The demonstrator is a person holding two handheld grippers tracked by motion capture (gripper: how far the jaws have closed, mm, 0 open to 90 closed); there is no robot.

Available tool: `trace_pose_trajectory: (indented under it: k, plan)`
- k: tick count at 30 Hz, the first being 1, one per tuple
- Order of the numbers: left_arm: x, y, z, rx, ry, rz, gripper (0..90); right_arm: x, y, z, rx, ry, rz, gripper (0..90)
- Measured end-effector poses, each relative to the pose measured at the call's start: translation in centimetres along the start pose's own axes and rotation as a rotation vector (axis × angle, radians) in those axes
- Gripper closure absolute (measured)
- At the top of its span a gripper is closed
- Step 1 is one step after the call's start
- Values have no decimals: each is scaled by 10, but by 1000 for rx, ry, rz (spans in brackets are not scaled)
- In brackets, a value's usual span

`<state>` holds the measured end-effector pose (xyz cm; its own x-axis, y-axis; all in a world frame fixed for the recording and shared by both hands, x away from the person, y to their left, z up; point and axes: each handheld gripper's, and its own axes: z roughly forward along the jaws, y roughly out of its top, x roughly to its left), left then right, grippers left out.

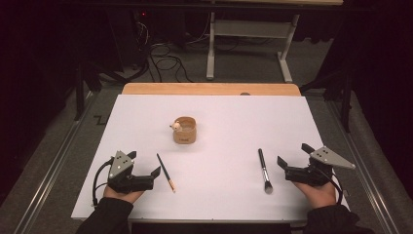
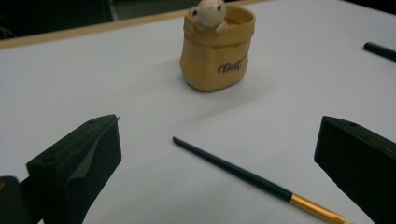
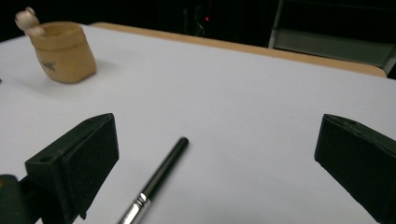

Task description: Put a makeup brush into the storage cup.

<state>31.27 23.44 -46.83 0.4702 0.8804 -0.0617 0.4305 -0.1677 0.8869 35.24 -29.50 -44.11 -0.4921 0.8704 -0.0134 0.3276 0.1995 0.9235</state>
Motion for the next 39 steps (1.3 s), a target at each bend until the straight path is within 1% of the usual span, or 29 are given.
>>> trace_pose_trajectory:
  k: [1, 3, 4, 5, 6, 7, 8, 9, 11, 12, 13, 14, 15, 16, 18, 21, 24, 25, 26, 27, 28, 30, 31, 33, 37, 39]
  plan:
    - [2, -1, 2, 18, 2, -16, 13, -2, -3, -1, 6, -6, 0, 3]
    - [4, -1, 6, 43, 7, -35, 19, -6, -8, -4, 9, 4, 25, 3]
    - [7, -2, 9, 70, 10, -66, 29, -8, -11, -4, 11, 11, 32, 3]
    - [7, -2, 9, 70, 10, -66, 33, -8, -11, -4, 11, 11, 32, 3]
    - [8, -2, 11, 93, 3, -84, 33, -7, -12, -4, 13, 11, 28, 3]
    - [8, -1, 12, 111, 0, -88, 33, -7, -13, -4, 12, 8, 19, 3]
    - [8, 0, 13, 122, 4, -85, 33, -7, -14, -4, 14, 12, 31, 3]
    - [9, 1, 13, 132, 9, -79, 33, -7, -15, -3, 13, 13, 26, 3]
    - [10, 4, 12, 138, 4, -89, 33, -7, -16, -3, 10, 15, 20, 3]
    - [11, 6, 11, 142, -8, -112, 41, -7, -16, -3, 4, 14, 23, 3]
    - [14, 9, 9, 139, -29, -151, 52, -7, -16, -3, -2, 13, 24, 3]
    - [15, 10, 8, 137, -34, -164, 61, -7, -17, -3, -13, 13, 25, 3]
    - [16, 12, 7, 158, -23, -160, 68, -8, -17, -3, -15, 12, 26, 3]
    - [16, 12, 7, 158, -23, -160, 71, -8, -17, -3, -15, 12, 26, 3]
    - [17, 15, 7, 189, -21, -167, 71, -8, -17, -2, -17, 13, 24, 3]
    - [19, 19, 9, 233, -1, -150, 70, -8, -17, 0, -20, 20, 19, 3]
    - [22, 23, 12, 266, 9, -158, 70, -7, -18, -1, -15, 21, 25, 3]
    - [24, 24, 13, 285, 7, -163, 71, -7, -18, -2, -24, 24, 26, 3]
    - [24, 24, 13, 285, 7, -163, 72, -7, -18, -2, -24, 24, 26, 3]
    - [25, 24, 14, 296, -2, -166, 72, -6, -17, -2, -30, 24, 21, 3]
    - [27, 24, 16, 309, -7, -178, 72, -6, -17, -3, -33, 28, 16, 3]
    - [29, 24, 17, 328, -7, -187, 75, -5, -17, -2, -35, 31, 12, 3]
    - [31, 23, 18, 340, 1, -191, 75, -5, -17, -2, -34, 31, 9, 3]
    - [32, 23, 19, 362, 4, -188, 76, -6, -18, -2, -33, 29, 11, 3]
    - [30, 26, 21, 390, -13, -191, 76, -7, -19, -2, -34, 30, 14, 3]
    - [30, 27, 21, 398, -11, -189, 76, -7, -19, -3, -35, 30, 15, 3]
